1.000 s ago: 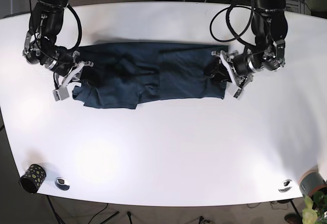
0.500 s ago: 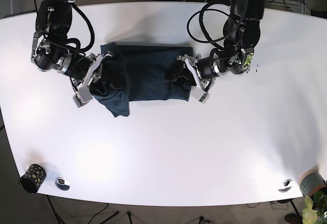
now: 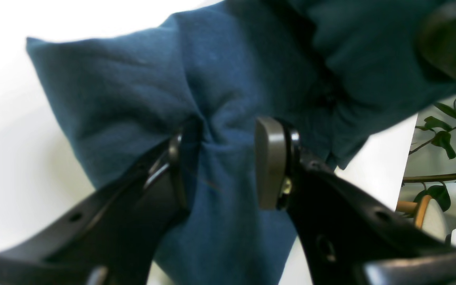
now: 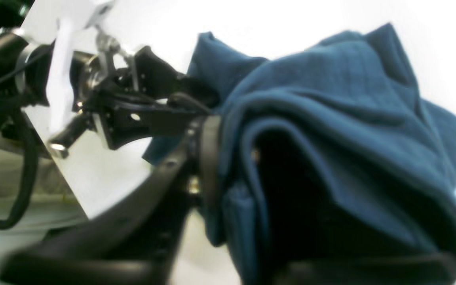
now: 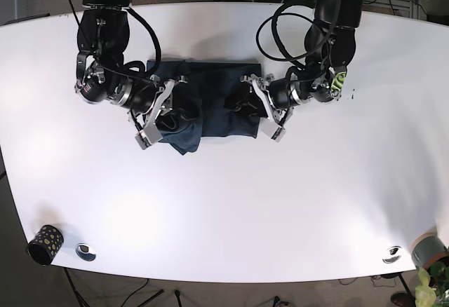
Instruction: Fold the T-shirt properly
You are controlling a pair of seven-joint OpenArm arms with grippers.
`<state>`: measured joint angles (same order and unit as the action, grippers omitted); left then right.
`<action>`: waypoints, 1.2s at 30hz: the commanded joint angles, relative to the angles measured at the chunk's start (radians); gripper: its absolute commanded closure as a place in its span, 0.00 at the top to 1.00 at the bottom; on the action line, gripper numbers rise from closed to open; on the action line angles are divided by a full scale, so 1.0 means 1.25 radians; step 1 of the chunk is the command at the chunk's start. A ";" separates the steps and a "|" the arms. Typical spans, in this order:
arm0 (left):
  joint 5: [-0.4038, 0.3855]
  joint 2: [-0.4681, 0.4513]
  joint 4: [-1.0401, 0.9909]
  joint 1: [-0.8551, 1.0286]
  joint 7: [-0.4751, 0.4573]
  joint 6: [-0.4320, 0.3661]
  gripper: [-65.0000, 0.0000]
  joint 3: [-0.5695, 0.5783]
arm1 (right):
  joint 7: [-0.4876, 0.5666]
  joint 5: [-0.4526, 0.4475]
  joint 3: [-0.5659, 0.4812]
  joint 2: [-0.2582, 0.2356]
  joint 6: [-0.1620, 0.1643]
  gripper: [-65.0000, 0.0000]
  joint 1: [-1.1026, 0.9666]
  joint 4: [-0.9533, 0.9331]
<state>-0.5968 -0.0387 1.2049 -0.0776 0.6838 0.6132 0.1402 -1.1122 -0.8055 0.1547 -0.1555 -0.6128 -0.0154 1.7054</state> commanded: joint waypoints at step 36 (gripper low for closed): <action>-0.209 -0.177 0.203 0.058 -0.027 -0.014 0.33 -0.073 | 0.007 -0.123 0.065 -0.108 -0.007 0.87 -0.074 0.098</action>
<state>-0.8188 -0.2321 1.4124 0.0067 0.6697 0.5838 0.0559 -1.1259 -0.9398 0.2310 -0.2783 -0.6209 -0.1177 1.8439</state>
